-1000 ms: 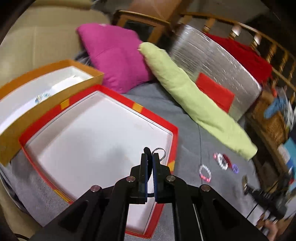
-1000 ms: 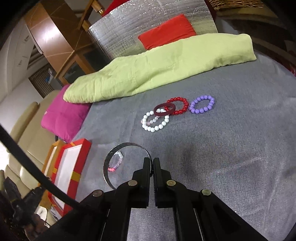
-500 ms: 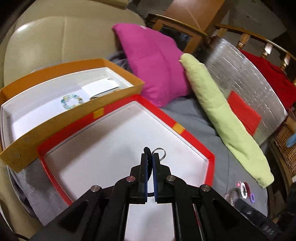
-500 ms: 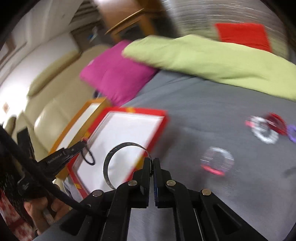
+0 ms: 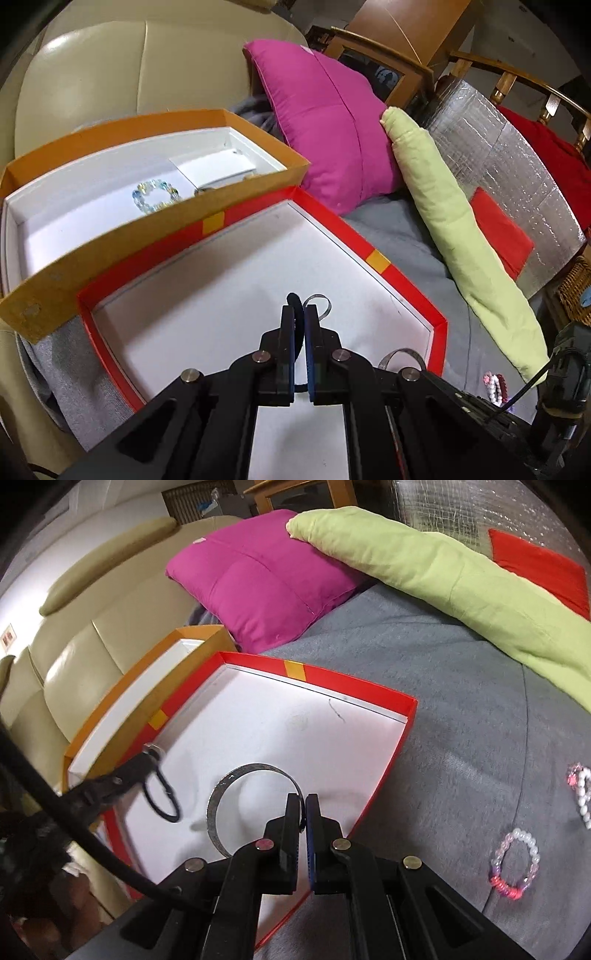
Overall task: Organize jewelry
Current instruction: 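Carry the silver bangle and black hair tie into the red-rimmed tray and open both tools, then move both open tools back over the remaining bracelets on the bed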
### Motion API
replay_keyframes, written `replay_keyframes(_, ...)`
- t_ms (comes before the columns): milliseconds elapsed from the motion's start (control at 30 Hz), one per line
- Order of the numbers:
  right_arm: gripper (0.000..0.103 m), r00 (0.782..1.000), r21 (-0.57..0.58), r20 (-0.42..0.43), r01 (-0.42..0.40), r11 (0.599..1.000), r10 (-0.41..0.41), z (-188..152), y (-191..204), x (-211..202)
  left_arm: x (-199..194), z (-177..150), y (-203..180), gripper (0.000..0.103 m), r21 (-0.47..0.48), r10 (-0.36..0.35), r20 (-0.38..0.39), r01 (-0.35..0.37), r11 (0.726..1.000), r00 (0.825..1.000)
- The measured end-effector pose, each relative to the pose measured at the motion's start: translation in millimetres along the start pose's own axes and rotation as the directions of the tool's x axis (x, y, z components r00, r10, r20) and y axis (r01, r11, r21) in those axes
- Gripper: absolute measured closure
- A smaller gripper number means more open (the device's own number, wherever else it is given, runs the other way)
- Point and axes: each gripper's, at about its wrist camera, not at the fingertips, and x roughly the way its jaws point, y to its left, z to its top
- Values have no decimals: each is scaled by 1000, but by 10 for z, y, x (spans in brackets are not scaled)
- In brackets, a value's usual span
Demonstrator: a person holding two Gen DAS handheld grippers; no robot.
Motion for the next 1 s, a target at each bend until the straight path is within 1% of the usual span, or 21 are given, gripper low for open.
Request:
replay_keyframes(133,99,1000,4,2,13,1000,-13,3,-9,31,22,-2,23,98,-15,-8,-9,8,1000,1000)
replay_keyframes(200,99,1000,5,-1,13,1000,-13,-1,-18,54,38,5,31,98,-19,1,-5,-1,1000,1000)
replay_keyframes(300,99,1000,8,-7,12,1000,-12,26,-18,96,73,-1,51,98,-28,3,-21,-3,1000,1000)
replay_keyframes(400,99,1000,3,-6,20,1000,-20,17,-7,117,63,-4,48,98,-26,12,-10,-12,1000,1000)
replay_keyframes(467,97,1000,8,-19,15,1000,-15,11,-14,154,88,-9,53,98,-32,23,-13,-24,999,1000)
replay_keyframes(533,96,1000,9,-18,15,1000,-15,25,-9,169,112,-15,71,98,-42,40,-17,-41,998,999)
replay_keyframes(600,96,1000,17,-18,12,1000,-12,44,-8,169,101,-17,91,97,-45,69,-6,-70,997,998)
replay_keyframes(633,96,1000,21,-21,9,1000,-8,51,-10,161,89,-14,101,94,-46,84,3,-83,995,996)
replay_keyframes(667,96,1000,23,-20,9,1000,-8,49,-13,140,72,-12,107,81,-47,95,10,-94,994,995)
replay_keyframes(700,96,1000,24,-14,10,1000,-10,46,-20,103,50,-13,106,72,-47,106,21,-105,993,994)
replay_keyframes(733,96,1000,26,-2,9,1000,-9,41,-31,49,29,-14,102,56,-45,117,32,-116,992,993)
replay_keyframes(767,96,1000,31,13,11,999,-11,32,-56,-28,-8,-13,91,47,-42,130,52,-128,991,990)
replay_keyframes(800,95,999,42,28,13,999,-14,16,-97,-122,-45,-16,76,45,-40,134,72,-131,991,988)
replay_keyframes(900,81,997,74,65,33,997,-38,-80,-261,-399,-94,-28,0,43,-5,134,94,-134,991,987)
replay_keyframes(1000,59,991,107,92,82,991,-92,-294,-503,-688,-141,-62,-129,43,51,124,115,-131,990,985)
